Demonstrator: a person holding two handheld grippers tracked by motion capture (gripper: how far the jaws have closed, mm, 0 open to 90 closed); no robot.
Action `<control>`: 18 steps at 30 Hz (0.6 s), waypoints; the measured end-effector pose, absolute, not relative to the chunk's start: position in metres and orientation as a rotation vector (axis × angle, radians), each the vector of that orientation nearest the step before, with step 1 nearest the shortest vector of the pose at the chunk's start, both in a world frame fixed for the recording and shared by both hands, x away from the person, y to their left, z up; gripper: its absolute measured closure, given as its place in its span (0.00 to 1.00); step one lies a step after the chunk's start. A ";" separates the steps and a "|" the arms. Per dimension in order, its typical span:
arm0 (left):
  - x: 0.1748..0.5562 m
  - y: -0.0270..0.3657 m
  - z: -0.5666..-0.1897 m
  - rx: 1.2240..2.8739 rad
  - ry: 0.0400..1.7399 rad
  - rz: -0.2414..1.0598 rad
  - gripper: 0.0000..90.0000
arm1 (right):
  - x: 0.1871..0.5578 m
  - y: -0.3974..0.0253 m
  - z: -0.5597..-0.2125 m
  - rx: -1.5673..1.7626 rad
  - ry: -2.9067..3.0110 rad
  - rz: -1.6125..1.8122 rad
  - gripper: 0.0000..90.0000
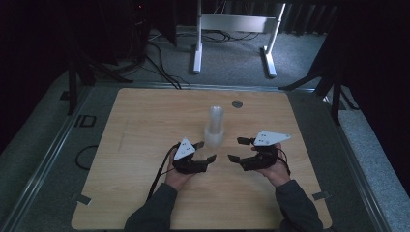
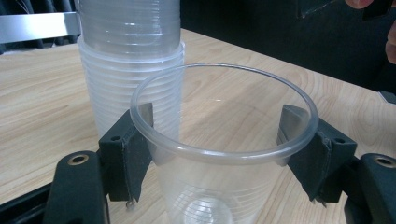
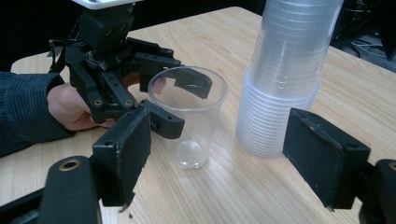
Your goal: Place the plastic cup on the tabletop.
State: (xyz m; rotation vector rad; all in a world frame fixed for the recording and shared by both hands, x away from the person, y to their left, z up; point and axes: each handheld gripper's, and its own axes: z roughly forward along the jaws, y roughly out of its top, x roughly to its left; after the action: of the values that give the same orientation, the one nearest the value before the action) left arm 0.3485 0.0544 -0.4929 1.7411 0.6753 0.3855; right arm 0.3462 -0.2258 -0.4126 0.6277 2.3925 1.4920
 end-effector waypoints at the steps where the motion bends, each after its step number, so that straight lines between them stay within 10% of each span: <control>1: 0.348 0.054 -0.493 1.741 0.675 0.385 0.32 | 0.346 -0.226 -0.413 0.628 2.393 1.492 0.26; 18: 0.347 0.054 -0.495 1.762 0.671 0.385 0.31 | 0.346 -0.226 -0.412 0.627 2.391 1.492 0.26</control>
State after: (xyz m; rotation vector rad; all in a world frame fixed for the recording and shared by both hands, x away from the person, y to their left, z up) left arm 0.3474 0.0543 -0.4952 1.7619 0.6709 0.3854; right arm 0.3463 -0.2259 -0.4123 0.6265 2.3912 1.4922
